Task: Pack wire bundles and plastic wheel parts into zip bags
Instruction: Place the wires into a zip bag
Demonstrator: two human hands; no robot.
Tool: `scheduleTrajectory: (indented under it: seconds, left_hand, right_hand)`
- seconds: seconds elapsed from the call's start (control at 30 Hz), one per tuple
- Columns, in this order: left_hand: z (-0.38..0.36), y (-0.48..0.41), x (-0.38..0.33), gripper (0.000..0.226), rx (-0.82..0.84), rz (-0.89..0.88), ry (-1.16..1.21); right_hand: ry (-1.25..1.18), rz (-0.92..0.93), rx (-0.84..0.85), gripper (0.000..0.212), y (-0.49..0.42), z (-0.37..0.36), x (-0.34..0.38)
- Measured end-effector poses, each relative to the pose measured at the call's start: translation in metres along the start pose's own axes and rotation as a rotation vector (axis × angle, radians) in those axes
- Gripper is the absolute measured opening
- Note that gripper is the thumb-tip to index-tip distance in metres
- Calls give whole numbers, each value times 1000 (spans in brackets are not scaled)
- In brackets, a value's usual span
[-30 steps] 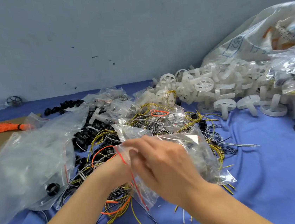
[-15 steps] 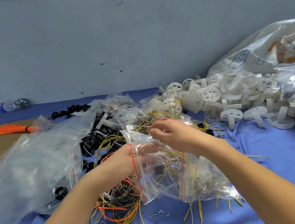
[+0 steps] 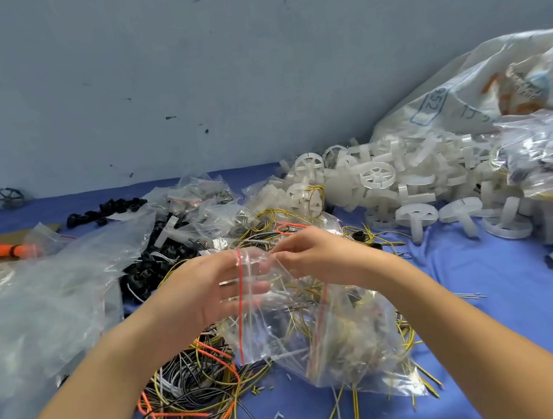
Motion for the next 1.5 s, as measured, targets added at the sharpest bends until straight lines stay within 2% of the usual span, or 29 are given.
scheduleTrajectory:
  seconds: [0.1, 0.13, 0.23, 0.37, 0.5, 0.6, 0.67, 0.8, 0.9, 1.1, 1.23, 1.4, 1.5]
  left_hand:
    - [2, 5, 5, 54, 67, 64, -112]
    - [1, 10, 5, 56, 127, 47, -217]
    - [-3, 29, 3, 43, 297, -61, -529]
    - [17, 37, 0, 27, 282, -19, -510]
    - [50, 42, 2, 29, 270, 71, -545]
    - [72, 43, 3, 49, 191, 149, -575]
    - [86, 40, -1, 52, 52, 140, -568]
    - [118, 31, -13, 30, -292, 31, -547]
    - [131, 32, -14, 22, -386, 27, -568]
    - [157, 32, 0, 22, -448, 65, -684]
    - [162, 24, 12, 14, -424, 59, -769]
    - [155, 7, 29, 31, -414, -12, -1181]
    - [147, -1, 43, 39, -316, 36, -1330]
  right_hand:
    - [-57, 21, -61, 20, -5, 1, -2]
    - [-52, 27, -82, 20, -6, 2, -3]
    - [-60, 35, -141, 16, -6, 8, -4]
    - [-132, 31, -224, 22, -6, 18, -6]
    - [-166, 43, -316, 22, -5, 31, -11]
    - [-147, 44, -368, 23, -4, 36, -13]
    - [-118, 50, -392, 23, -4, 36, -11]
    - [-74, 55, -380, 23, -2, 29, 0]
    - [13, 50, -334, 24, 2, 13, 12]
    - [387, 85, -212, 38, 3, -41, 33]
    - [420, 86, -189, 39, 6, -50, 35]
    - [467, 79, -161, 37, 10, -53, 35]
    - [465, 68, -149, 36, 12, -54, 35]
Point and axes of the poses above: each hand's wrist, its own y-axis away from the middle knuckle, its own z-axis out of the back of the hand, x = y × z, the point moved 6 cm from there along -y, towards the middle knuckle, and after that the axes turned 2 degrees about -x, right-handed, at the moved point
